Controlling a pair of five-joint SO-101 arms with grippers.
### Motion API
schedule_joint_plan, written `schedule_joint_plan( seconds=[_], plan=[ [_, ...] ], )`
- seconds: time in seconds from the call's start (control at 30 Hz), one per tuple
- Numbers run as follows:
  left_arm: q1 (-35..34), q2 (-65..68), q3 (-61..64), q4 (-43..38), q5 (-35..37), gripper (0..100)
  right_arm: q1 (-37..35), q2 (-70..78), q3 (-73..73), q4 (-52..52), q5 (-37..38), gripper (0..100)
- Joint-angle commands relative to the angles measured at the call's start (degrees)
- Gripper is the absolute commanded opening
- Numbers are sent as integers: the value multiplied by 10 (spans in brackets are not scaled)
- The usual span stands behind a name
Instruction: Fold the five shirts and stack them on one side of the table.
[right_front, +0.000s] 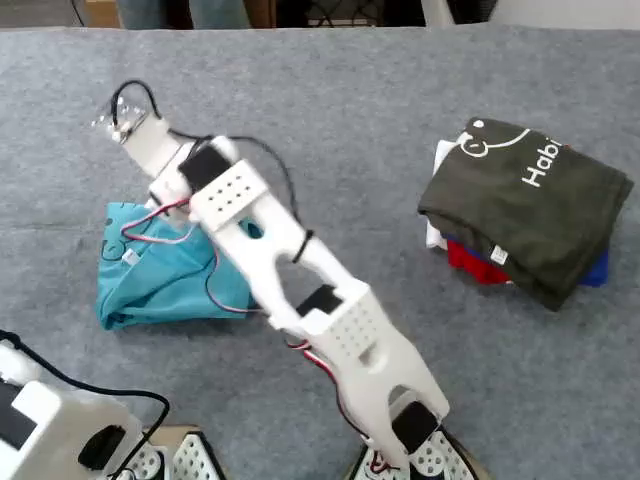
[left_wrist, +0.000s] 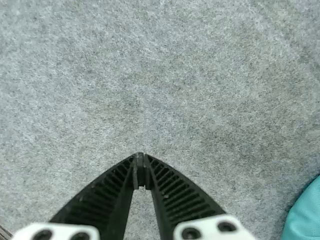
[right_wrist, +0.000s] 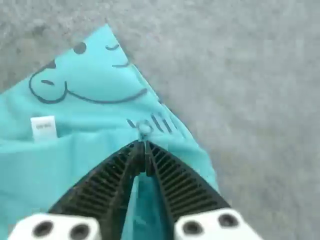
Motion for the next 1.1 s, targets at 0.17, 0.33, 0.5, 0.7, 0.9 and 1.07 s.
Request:
schedule_joint_plan(
  seconds=[0.17, 0.33, 0.5, 0.7, 0.9, 1.07],
  plan=[
    [4, -12, 36, -6, -4, 30, -31, 44, -28, -30, -4, 15],
    [3, -12, 30, -6, -4, 30, -30, 33, -84, 99, -2, 15],
    [3, -12, 30, -7, -4, 30, -29, 35, -155, 245, -1, 15],
    [6, -12, 29, -7, -4, 30, -23, 15, -119, 280, -5, 15],
    [2, -12, 30, -36, -4, 30, -23, -105, 87, 280, -5, 15],
    [2, -12, 29, -36, -4, 30, -19, -248, 353, 279, 0, 15]
  ],
)
